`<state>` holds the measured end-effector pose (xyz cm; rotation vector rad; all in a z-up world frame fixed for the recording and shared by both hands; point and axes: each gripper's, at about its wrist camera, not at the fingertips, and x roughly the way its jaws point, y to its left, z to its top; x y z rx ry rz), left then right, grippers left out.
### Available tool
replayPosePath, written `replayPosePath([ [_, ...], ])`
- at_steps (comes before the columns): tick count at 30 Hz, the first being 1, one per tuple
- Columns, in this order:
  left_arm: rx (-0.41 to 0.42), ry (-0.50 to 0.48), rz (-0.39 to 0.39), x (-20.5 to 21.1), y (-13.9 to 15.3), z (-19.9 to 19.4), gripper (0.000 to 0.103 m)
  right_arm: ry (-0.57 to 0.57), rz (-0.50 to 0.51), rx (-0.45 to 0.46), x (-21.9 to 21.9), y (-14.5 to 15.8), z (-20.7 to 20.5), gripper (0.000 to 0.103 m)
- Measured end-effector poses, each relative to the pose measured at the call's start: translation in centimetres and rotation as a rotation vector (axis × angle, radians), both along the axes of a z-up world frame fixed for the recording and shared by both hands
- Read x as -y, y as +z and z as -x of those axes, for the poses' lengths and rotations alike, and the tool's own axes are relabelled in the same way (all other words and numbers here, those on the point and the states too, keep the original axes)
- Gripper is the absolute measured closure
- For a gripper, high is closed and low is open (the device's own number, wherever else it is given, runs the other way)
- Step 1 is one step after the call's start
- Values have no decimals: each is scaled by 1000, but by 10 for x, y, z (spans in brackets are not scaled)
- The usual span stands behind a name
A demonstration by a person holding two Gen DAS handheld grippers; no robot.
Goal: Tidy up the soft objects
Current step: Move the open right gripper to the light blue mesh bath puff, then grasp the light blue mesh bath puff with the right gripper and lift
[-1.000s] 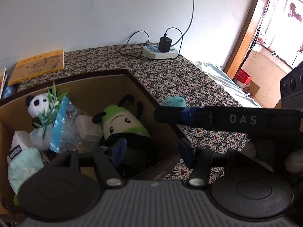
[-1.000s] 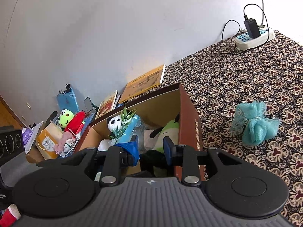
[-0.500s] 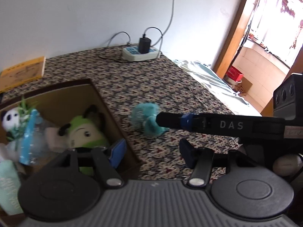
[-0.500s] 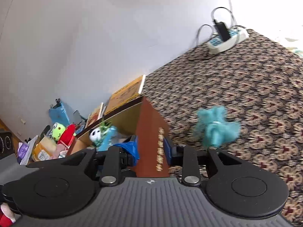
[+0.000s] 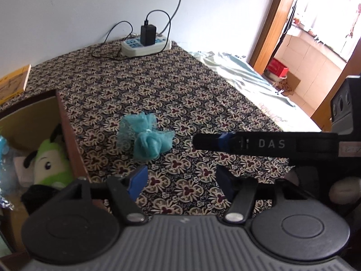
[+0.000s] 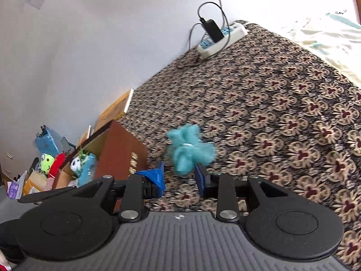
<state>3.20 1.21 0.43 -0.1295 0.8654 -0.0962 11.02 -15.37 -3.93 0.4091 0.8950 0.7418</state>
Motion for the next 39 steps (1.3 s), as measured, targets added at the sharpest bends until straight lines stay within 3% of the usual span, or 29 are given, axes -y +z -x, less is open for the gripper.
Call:
replayPosePath([
  [16,-43,165,-124,18,-38,-56,36,96,36,-112,9,-25,-61,89],
  [29,-76,277,-138,-1,-60,-94,35,208,-21,-156,-36,-33,-103,85],
  [38,-63,273,-121,-7,-65,-106,35,260,-16,-208,-61,-50,-115,84],
  [39,-63,269,-113,-7,-66,-107,40,264,-16,-220,-63,-53,-115,84],
])
